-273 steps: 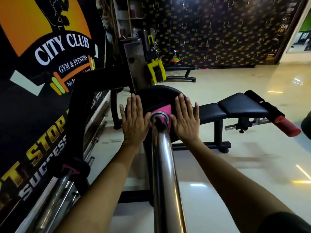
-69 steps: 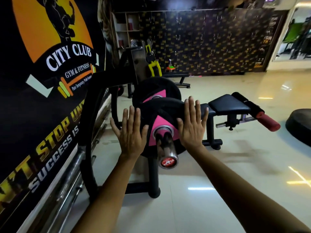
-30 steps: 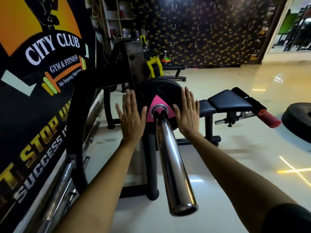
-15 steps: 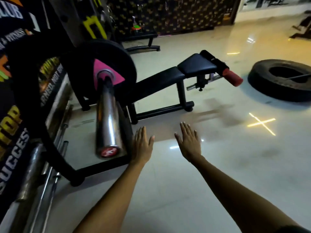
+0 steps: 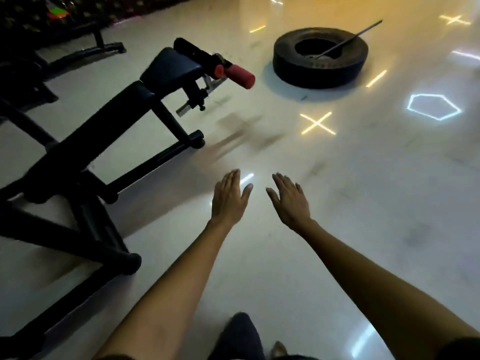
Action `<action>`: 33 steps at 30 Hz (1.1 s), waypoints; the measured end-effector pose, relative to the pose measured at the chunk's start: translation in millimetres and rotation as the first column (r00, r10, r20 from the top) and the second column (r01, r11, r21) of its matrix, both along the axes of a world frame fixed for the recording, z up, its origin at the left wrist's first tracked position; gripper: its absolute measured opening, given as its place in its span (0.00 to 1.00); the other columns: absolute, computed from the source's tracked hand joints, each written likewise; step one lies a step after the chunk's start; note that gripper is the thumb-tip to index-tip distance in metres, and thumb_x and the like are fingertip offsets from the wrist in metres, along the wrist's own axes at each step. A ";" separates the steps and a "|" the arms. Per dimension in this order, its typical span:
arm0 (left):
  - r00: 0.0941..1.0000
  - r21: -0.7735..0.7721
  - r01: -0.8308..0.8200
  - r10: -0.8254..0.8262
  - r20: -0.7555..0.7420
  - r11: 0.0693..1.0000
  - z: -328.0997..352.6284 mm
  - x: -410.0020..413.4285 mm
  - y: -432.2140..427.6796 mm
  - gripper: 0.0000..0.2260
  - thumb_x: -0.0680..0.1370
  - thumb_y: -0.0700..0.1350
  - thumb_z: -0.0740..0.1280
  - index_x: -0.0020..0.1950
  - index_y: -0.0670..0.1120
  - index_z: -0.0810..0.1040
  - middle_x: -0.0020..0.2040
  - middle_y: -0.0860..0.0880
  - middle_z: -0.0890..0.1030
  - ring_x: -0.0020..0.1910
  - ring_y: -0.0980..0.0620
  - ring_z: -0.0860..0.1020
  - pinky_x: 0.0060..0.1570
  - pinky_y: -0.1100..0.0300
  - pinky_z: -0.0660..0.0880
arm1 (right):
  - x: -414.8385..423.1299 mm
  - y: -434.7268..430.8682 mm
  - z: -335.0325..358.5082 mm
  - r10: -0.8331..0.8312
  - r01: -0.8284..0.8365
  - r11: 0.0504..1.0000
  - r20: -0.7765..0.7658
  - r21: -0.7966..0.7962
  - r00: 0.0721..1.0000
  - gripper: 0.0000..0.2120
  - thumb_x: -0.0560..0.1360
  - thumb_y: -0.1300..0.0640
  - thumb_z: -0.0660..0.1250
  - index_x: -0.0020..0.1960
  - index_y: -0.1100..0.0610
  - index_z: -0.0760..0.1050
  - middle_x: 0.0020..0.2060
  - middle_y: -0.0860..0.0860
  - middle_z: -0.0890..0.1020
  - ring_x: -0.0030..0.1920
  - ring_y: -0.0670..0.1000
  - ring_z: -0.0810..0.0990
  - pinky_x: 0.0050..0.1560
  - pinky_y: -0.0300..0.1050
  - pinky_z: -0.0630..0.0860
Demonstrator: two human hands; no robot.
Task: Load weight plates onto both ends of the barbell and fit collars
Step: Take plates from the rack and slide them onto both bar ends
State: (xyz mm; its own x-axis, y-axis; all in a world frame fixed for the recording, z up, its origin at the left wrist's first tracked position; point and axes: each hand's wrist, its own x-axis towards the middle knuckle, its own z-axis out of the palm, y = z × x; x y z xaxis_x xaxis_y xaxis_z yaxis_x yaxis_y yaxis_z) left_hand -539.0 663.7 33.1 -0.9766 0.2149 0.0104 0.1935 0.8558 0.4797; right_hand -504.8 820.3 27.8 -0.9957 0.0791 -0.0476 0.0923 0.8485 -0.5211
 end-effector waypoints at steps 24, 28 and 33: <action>0.986 -0.079 0.166 -0.165 0.009 0.983 -37.3 -559.5 246.3 0.27 0.81 0.55 0.52 0.76 0.43 0.54 0.77 0.44 0.57 0.76 0.47 0.54 0.74 0.51 0.51 | -533.3 245.3 -20.4 -0.067 0.063 0.996 0.057 0.066 0.996 0.26 0.81 0.47 0.48 0.75 0.56 0.52 0.75 0.53 0.58 0.75 0.52 0.54 0.74 0.48 0.48; 0.989 -0.118 0.148 -0.145 0.032 0.982 -39.4 -673.2 294.1 0.27 0.81 0.55 0.52 0.76 0.44 0.53 0.77 0.45 0.56 0.76 0.48 0.53 0.74 0.51 0.50 | -657.9 304.5 -27.7 -0.003 -0.006 0.994 0.085 0.111 0.996 0.27 0.81 0.45 0.47 0.75 0.57 0.49 0.76 0.53 0.56 0.75 0.52 0.52 0.74 0.49 0.47; 0.997 -0.096 0.068 -0.063 0.054 0.993 -23.1 -810.2 347.3 0.26 0.81 0.55 0.53 0.75 0.43 0.55 0.76 0.43 0.60 0.75 0.46 0.56 0.73 0.51 0.51 | -797.7 360.3 -20.5 0.099 -0.116 0.983 0.125 0.140 0.987 0.27 0.81 0.45 0.46 0.75 0.56 0.48 0.76 0.52 0.54 0.76 0.51 0.51 0.74 0.48 0.45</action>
